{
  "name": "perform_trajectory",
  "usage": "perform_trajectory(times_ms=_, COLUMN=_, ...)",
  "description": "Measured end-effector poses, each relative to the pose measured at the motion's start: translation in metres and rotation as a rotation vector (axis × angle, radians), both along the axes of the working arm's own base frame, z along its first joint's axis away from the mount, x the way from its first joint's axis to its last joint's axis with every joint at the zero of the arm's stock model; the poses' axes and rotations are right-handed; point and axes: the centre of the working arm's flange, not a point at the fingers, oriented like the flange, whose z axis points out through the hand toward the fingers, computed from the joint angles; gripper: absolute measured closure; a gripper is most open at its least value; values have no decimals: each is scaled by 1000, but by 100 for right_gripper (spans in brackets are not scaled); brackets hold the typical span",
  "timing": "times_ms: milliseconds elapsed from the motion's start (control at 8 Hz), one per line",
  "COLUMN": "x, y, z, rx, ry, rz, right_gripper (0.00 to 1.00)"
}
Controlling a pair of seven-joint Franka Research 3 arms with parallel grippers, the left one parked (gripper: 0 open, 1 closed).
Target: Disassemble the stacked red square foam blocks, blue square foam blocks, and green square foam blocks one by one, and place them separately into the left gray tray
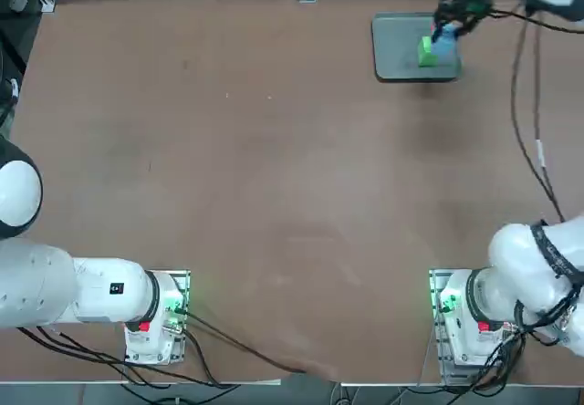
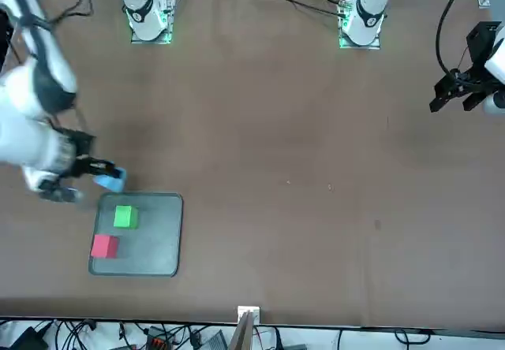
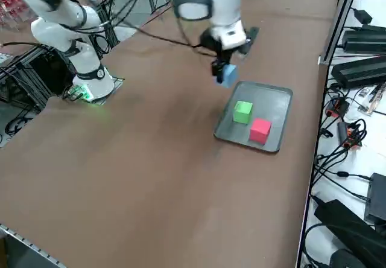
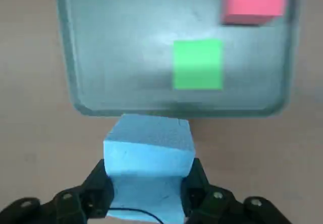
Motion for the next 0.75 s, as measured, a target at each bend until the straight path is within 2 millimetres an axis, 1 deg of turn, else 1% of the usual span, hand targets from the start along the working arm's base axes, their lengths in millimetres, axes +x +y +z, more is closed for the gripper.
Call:
perform_trajectory(times_ms=125, x=11, y=23, z=-15, rx=-12, ry=4, rz=20, right_gripper=31)
perform_trajectory(times_ms=250, x=22, y=37, z=-29, rx=-8, ry=5, rz=21, right_gripper=31)
perform_trajectory(times_ms=500, x=39, y=56, z=-57, rx=3, ry=5, rz=19, right_gripper=31)
perform_trajectory(times_ms=750, x=51, y=71, z=-82, rx=-3, ry=-28, rz=22, right_gripper=31)
